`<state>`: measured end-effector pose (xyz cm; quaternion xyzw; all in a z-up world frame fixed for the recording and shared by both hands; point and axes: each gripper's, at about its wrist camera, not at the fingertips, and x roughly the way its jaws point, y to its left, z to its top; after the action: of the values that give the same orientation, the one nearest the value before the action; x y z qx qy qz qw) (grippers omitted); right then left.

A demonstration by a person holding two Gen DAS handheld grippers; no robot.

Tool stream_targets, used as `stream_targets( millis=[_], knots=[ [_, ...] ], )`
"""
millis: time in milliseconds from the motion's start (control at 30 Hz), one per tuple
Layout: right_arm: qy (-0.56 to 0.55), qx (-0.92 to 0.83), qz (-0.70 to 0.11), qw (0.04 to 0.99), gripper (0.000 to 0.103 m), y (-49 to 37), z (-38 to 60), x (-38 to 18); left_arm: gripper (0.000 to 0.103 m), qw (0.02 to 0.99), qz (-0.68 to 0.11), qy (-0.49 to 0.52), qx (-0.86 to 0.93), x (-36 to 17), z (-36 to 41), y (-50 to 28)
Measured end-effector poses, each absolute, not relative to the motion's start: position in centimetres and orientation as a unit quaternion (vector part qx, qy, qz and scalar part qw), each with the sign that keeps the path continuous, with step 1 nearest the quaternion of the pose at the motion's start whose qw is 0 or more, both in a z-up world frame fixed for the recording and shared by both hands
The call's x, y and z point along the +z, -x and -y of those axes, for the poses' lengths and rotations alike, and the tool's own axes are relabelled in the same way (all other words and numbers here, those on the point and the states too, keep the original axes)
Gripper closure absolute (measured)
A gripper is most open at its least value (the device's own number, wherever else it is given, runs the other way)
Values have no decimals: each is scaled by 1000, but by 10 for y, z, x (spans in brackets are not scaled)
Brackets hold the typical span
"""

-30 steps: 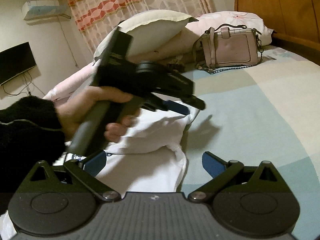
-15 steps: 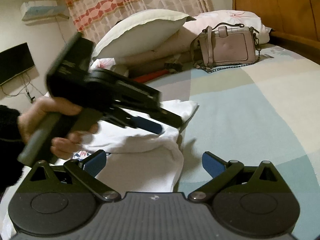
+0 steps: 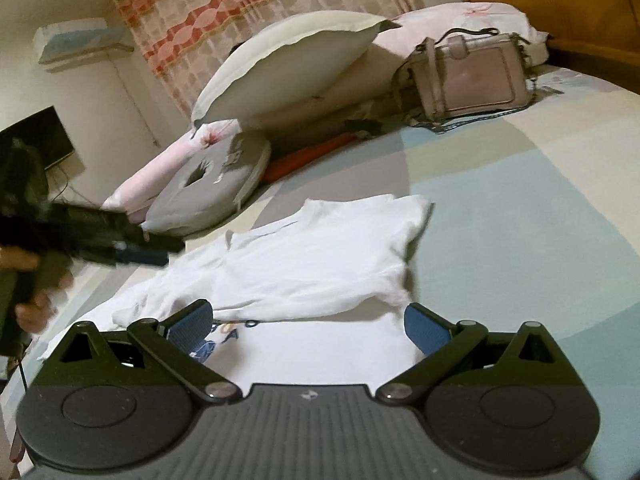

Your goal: Fold clothes

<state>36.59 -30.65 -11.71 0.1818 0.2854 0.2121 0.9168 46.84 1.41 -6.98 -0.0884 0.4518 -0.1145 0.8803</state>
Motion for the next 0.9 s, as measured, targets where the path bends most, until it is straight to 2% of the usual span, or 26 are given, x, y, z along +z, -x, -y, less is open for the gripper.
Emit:
stream_targets(
  millis=[133, 267, 433, 467, 733, 767, 833, 867, 900],
  knots=[
    [-176, 215, -291, 916, 0, -373, 294, -120, 43, 872, -458, 151, -82, -95, -60, -462],
    [-165, 220, -302, 913, 0, -377, 283, -123, 42, 872, -423, 223, -101, -101, -96, -425],
    [-136, 225, -304, 916, 0, -374, 273, -125, 44, 863, -421, 267, -82, -136, -122, -398],
    [-135, 227, -305, 915, 0, -374, 273, -126, 40, 863, -406, 288, -87, -140, -129, -396],
    [-144, 216, -311, 914, 0, -376, 277, -130, 41, 873, -342, 348, -27, -146, -161, -421],
    [-146, 215, -311, 914, 0, -376, 277, -129, 43, 877, -336, 344, -19, -145, -161, -423],
    [-150, 213, -310, 915, 0, -377, 279, -129, 64, 889, -331, 317, 8, -142, -158, -428],
    [-151, 213, -309, 915, 0, -376, 279, -129, 84, 895, -332, 296, 20, -140, -155, -429],
    [-152, 213, -307, 915, 0, -376, 280, -128, 92, 900, -331, 281, 25, -138, -155, -430]
  ],
)
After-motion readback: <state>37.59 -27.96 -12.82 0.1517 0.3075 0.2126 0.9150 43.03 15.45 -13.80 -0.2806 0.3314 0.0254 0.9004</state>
